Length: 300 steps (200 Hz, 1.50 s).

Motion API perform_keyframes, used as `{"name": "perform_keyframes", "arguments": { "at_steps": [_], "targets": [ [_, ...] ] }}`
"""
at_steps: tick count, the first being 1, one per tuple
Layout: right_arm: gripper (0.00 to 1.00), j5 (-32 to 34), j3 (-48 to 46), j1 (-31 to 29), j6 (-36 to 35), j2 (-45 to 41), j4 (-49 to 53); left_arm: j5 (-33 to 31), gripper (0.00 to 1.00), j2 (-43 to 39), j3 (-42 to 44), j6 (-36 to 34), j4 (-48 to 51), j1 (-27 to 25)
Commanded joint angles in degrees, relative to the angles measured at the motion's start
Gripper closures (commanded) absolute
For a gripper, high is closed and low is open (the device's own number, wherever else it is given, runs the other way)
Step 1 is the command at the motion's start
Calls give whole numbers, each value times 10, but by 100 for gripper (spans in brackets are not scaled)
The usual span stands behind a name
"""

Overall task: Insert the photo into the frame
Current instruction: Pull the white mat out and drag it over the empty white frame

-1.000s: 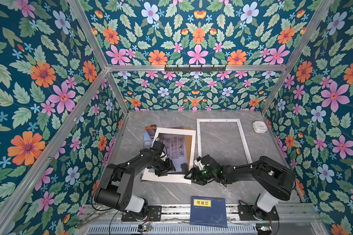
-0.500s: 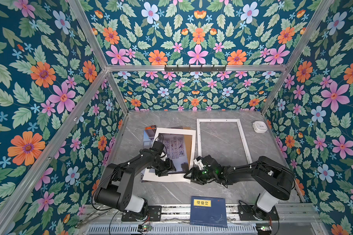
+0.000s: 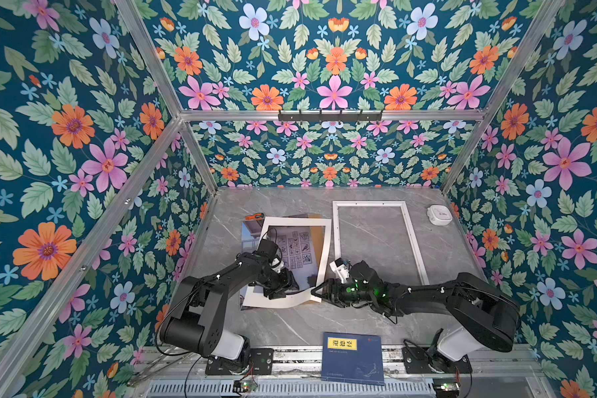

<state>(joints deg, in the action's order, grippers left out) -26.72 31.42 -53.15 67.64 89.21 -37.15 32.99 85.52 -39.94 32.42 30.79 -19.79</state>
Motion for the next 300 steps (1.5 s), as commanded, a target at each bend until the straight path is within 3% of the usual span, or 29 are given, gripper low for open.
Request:
{"name": "perform_keyframes", "arguments": {
  "at_steps": [1, 86, 138, 187, 220, 238, 262, 300],
  "targets": [
    [34, 13, -1, -1, -9, -1, -17, -39, 38, 14, 11, -11, 11, -3],
    [36, 47, -29, -1, 0, -33, -52, -38, 38, 16, 9, -10, 12, -7],
    [40, 40, -23, -1, 18, -3, -51, -39, 38, 14, 11, -9, 12, -10],
    [58, 51, -27, 0, 49, 21, -37, -41, 38, 8, 10, -10, 18, -10],
    [63, 48, -19, -1, 48, 30, -36, -43, 38, 7, 5, -11, 23, -10],
    [72, 50, -8, 0, 38, 31, -20, -44, 38, 5, -3, -12, 24, -10],
    [86, 47, 20, 6, 15, 26, 35, -48, 38, 0, -22, -13, 32, -10],
    [95, 38, 60, 28, -40, -5, 144, -66, 37, -5, -73, -23, 59, -8]
  ]
}}
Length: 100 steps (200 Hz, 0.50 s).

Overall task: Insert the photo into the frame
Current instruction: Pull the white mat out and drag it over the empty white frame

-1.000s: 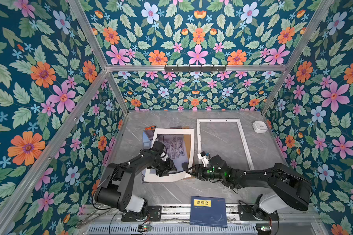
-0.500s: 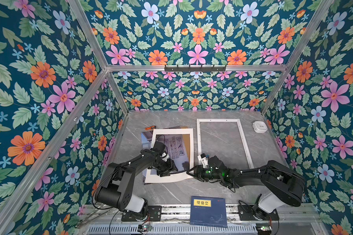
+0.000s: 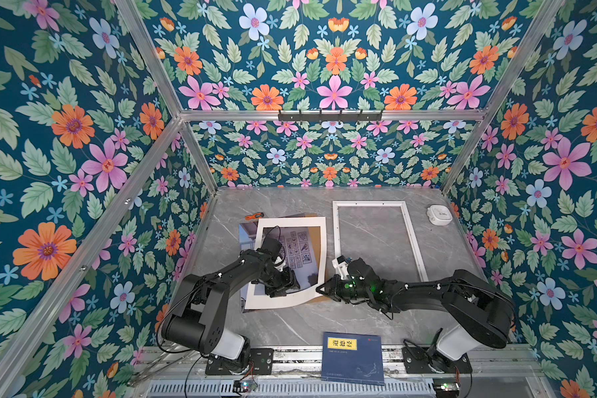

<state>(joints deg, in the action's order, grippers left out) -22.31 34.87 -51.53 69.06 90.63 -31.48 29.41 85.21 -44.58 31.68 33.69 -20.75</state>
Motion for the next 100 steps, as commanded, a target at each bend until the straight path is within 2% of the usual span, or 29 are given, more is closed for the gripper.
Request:
{"name": "perform_keyframes", "arguments": {
  "at_steps": [1, 18, 59, 77, 100],
  "targets": [
    [95, -7, 27, 13, -58, -20, 92, -30, 37, -2, -28, -16, 31, 1],
    [100, -17, 66, 30, -114, -40, 187, -40, 37, 1, -66, -29, 57, 2],
    [100, -14, 147, 53, -230, -95, 375, -55, 36, 1, -147, -40, 99, 6],
    [100, -6, 161, 65, -250, -119, 435, -52, 35, 0, -174, -38, 99, 6],
    [100, -57, 161, 105, -263, -142, 480, -43, 35, 12, -199, -33, 86, 6]
  ]
}}
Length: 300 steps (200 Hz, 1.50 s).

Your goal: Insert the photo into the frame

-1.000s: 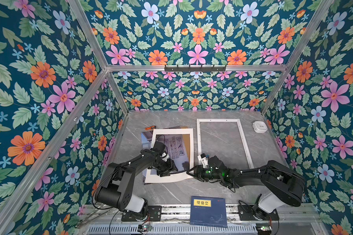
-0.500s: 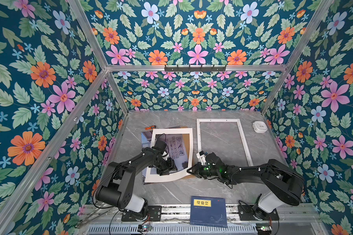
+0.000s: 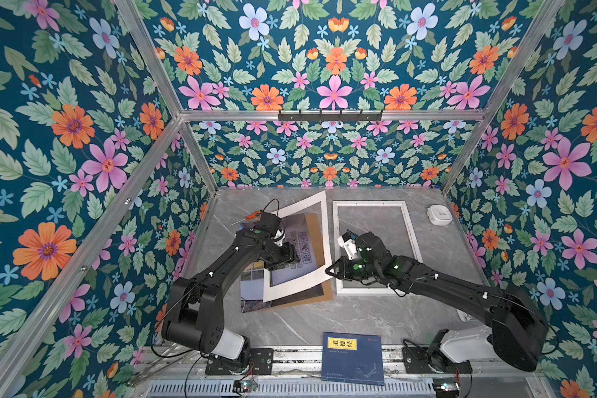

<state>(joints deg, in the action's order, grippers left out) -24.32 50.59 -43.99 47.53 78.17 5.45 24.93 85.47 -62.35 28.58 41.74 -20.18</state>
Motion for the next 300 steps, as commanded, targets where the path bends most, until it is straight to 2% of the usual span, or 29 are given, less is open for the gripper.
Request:
{"name": "perform_keyframes", "arguments": {
  "at_steps": [1, 31, 64, 91, 119, 163, 205, 256, 300],
  "targets": [
    [100, -38, 4, 31, -49, -18, 114, 2, 35, 10, -22, -2, 5, 1],
    [100, -48, -12, 89, -81, -78, 184, 30, 35, 21, -28, 34, -68, -4],
    [100, -123, -50, 216, -97, -142, 234, 48, 35, 53, -23, 72, -158, -12],
    [100, -187, -66, 320, -119, -165, 265, 73, 35, 91, -31, 92, -209, -25],
    [100, -222, -75, 381, -142, -158, 287, 88, 34, 135, -40, 95, -235, -40],
    [100, -215, -68, 431, -182, -135, 328, 117, 34, 190, -22, 76, -270, -42],
    [100, -231, -73, 491, -200, -122, 342, 143, 34, 205, 6, 60, -298, -42],
    [100, -209, -64, 495, -212, -103, 353, 192, 34, 227, 23, 100, -392, -45],
    [100, -207, -64, 495, -213, -94, 351, 212, 37, 254, 18, 116, -428, -47]
  ]
}}
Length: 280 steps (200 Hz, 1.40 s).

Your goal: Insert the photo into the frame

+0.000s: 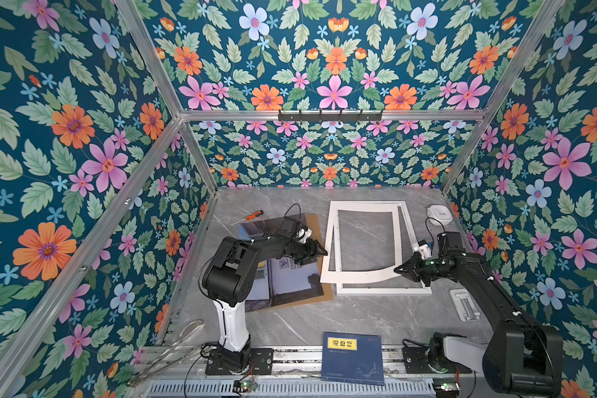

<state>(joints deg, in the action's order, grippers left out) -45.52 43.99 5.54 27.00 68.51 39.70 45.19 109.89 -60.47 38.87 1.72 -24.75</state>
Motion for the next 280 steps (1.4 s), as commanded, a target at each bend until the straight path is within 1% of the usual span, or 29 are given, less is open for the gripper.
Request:
{"name": "perform_keyframes", "arguments": {
  "at_steps": [1, 20, 64, 105, 131, 147, 161, 173, 212, 240, 280],
  "targets": [
    [100, 5, 2, 0, -8, 3, 8, 10, 38, 11, -1, 13, -29, -1],
    [100, 5, 2, 0, -8, 3, 6, 14, 40, 17, -7, 14, -35, -4],
    [100, 5, 2, 0, -8, 1, 5, 24, 53, 32, -13, 19, -50, -18],
    [100, 9, 1, 0, -7, -1, 6, 23, 65, 26, -10, 27, -55, -20],
    [92, 20, 1, 0, 0, -13, 11, 21, 76, 14, -7, 35, -55, -22],
    [89, 26, -1, 0, 6, -17, 14, 20, 81, 5, -5, 43, -59, -27],
    [88, 28, -4, 1, 12, -17, 16, 20, 83, 0, -5, 51, -61, -33],
    [88, 26, -8, 7, 14, -15, 18, 18, 86, -4, -4, 57, -62, -39],
    [87, 12, -15, 50, 15, -16, 22, 5, 92, -24, 12, 78, -73, -48],
    [87, 9, -11, 66, 13, -15, 24, -1, 97, -33, 14, 95, -86, -58],
    [88, 14, -6, 83, 14, -21, 26, -9, 99, -29, -6, 121, -95, -79]
  ]
}}
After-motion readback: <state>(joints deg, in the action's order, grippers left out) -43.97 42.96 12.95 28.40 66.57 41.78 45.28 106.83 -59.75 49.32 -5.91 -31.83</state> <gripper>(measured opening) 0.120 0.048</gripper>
